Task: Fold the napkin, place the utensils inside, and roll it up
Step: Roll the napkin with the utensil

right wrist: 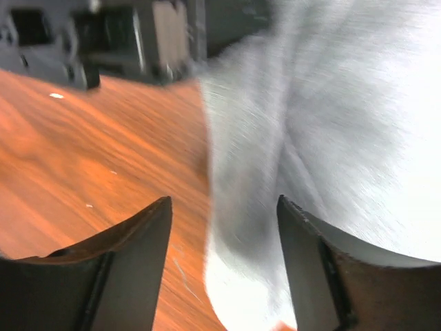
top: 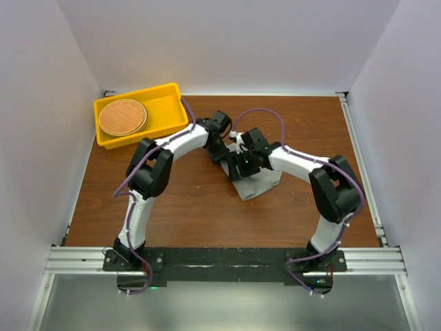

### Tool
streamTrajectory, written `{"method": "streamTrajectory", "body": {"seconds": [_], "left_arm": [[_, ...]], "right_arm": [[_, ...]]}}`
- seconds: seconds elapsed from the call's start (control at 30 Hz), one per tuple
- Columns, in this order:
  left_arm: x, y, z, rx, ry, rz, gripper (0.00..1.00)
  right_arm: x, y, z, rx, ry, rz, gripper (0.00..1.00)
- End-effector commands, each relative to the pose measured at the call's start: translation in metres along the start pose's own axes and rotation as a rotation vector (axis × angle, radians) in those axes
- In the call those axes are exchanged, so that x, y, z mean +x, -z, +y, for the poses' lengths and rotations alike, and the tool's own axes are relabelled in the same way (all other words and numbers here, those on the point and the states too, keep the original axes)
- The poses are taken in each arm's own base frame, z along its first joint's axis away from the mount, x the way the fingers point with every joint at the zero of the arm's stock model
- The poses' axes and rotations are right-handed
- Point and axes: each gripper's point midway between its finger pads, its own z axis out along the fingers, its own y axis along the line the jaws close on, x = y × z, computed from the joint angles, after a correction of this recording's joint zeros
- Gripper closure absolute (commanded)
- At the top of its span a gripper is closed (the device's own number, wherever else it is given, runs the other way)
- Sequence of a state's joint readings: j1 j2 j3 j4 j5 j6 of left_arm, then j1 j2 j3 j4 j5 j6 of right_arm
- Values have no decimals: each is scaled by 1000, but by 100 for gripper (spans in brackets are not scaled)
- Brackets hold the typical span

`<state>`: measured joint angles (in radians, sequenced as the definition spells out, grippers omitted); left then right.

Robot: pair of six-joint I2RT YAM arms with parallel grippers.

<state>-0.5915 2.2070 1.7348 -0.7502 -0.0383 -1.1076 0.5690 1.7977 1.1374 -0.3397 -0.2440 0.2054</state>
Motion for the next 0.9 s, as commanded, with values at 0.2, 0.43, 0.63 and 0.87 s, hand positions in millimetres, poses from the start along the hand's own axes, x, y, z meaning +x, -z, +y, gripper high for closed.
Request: {"method": "streamTrajectory", "body": {"seconds": [0.2,0.43,0.63,0.87], "left_arm": [[3,7,10,-89,-4,9,100],[9,7,10,-85,5,35,100],[12,8,14,-91,5,47,100],[14,8,14,-90,11,65,100]], "right_arm": [[-29,36,17,199,259,-267,28],[-25,10,25,293,317,-277,30],[-27,-4,20,358,321,-279,34],[-9,-25,7,401,304,-221,42]]}}
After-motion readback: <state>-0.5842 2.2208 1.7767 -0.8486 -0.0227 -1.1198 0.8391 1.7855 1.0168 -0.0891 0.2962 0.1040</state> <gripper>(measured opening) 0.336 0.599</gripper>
